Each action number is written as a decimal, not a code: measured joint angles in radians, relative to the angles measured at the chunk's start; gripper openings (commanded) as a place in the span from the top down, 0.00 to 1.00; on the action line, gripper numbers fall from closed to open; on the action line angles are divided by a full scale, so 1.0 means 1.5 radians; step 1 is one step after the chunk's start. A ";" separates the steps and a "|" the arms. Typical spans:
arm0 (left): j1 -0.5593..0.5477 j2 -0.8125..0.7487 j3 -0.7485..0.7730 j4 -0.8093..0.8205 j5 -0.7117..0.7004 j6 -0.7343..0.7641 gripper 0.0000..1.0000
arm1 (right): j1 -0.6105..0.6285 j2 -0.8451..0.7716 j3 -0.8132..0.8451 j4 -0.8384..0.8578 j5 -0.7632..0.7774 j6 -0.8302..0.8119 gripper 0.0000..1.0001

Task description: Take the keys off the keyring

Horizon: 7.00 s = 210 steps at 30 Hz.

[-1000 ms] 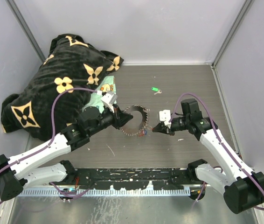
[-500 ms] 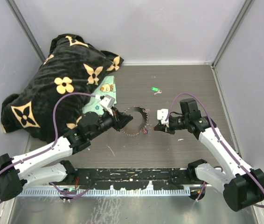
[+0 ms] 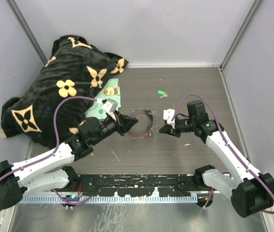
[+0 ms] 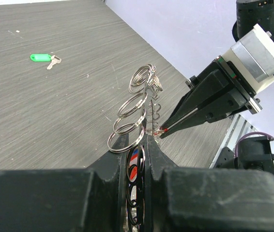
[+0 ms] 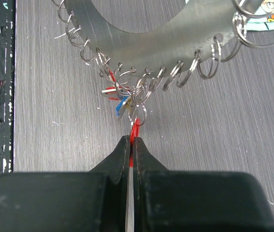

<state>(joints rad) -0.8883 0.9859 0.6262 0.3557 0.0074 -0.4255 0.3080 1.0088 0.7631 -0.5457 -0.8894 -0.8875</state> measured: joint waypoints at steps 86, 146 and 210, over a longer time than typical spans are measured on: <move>-0.022 0.114 -0.119 0.245 -0.068 -0.162 0.55 | 0.090 0.065 0.275 -0.267 0.258 -0.020 0.99; -0.199 0.077 0.092 -0.071 -0.134 0.025 0.43 | -0.038 -0.004 0.226 -0.285 0.058 0.032 0.99; 0.123 0.400 0.200 0.361 0.368 -0.375 0.44 | 0.086 -0.090 0.247 -0.236 0.364 -0.788 0.99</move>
<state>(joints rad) -0.7040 1.5860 0.9268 0.8974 0.5598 -0.9878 0.4370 0.8742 1.1336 -0.8993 -0.3428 -2.0693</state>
